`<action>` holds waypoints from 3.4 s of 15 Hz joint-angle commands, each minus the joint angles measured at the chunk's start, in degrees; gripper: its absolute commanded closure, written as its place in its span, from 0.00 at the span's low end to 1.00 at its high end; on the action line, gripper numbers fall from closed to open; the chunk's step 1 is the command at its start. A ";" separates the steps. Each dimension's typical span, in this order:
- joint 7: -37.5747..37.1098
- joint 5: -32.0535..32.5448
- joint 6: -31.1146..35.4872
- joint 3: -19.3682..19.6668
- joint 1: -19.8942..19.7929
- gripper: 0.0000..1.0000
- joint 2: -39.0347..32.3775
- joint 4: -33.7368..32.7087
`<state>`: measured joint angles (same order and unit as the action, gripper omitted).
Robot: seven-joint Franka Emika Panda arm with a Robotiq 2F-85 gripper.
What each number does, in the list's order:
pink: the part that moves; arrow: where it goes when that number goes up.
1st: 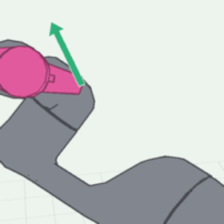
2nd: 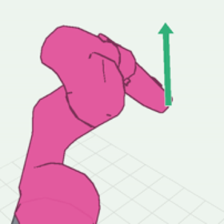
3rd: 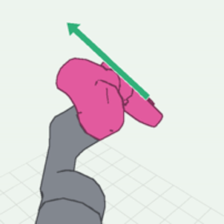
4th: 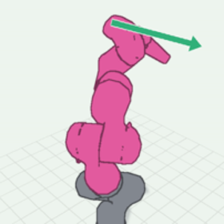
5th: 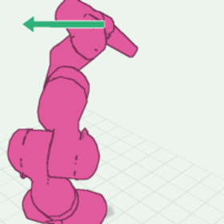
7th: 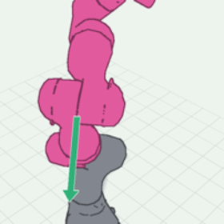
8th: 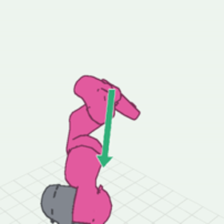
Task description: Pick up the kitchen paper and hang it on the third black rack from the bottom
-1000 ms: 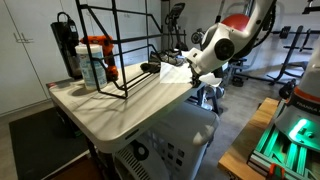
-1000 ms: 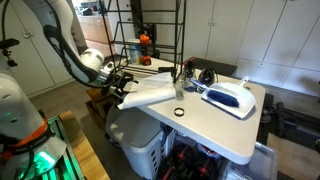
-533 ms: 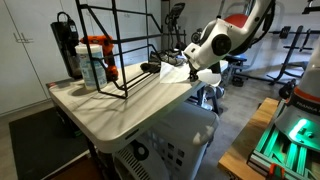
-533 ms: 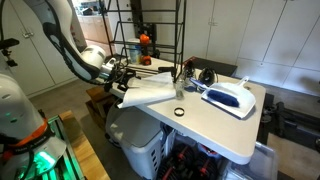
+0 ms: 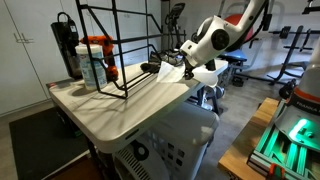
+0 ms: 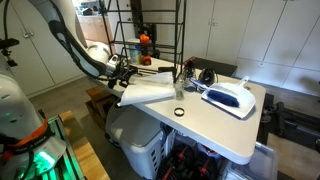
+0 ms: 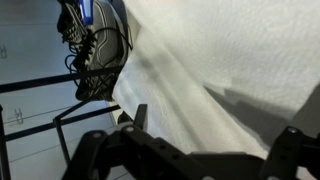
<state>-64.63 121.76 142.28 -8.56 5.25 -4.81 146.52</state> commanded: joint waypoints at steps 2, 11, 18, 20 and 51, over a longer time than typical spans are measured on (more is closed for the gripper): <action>-3.22 4.66 3.02 -0.37 -0.20 0.00 -4.66 -3.94; -5.44 6.96 9.45 -1.86 -1.53 0.00 -8.43 -7.25; -17.24 18.41 -1.69 -5.08 -0.36 0.00 -11.49 -8.73; -18.04 19.09 -5.13 -5.16 -0.36 0.00 -12.88 -8.87; -4.18 -9.75 15.85 -4.71 -3.13 0.97 -2.77 -4.63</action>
<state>-71.22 116.50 158.38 -12.40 0.69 -15.46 134.65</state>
